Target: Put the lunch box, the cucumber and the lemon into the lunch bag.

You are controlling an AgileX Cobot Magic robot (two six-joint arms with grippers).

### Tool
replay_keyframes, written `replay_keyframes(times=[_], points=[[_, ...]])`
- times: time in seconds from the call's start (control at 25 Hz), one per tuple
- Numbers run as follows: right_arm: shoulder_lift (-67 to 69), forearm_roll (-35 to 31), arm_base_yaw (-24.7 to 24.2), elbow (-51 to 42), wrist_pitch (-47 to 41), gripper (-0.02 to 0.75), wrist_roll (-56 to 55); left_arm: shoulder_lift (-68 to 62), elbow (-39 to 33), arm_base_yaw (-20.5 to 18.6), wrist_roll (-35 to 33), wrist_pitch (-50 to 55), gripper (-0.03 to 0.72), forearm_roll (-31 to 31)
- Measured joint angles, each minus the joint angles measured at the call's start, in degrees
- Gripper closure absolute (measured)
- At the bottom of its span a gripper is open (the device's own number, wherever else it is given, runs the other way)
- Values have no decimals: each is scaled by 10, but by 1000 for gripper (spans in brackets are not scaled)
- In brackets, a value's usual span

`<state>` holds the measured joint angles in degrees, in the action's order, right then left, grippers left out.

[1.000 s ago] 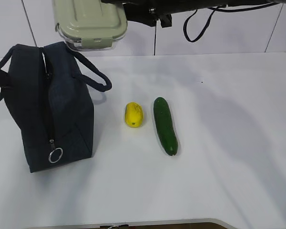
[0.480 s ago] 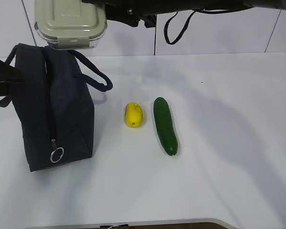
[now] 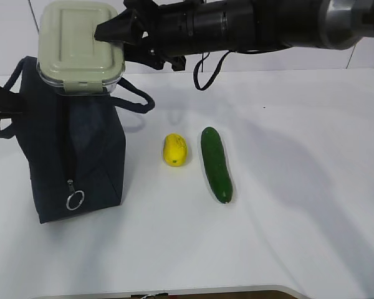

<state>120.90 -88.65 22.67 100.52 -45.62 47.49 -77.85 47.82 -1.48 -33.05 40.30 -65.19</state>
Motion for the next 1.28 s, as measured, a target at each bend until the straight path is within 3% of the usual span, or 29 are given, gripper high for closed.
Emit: replay_keyframes(times=[0.32,0.56,0.96,1.28], points=[[12,17,0,0,4,364,72,0,0,0,-1,0,683,-15],[12,94,8,0,15,364,88,0,0,0,-6,0,683,-21],[12,193,78,0,112,364,102,0,0,0,-20,0,683,-37],[12,323,117,0,155,364,115,-3,0,0,-24,0,684,-42]])
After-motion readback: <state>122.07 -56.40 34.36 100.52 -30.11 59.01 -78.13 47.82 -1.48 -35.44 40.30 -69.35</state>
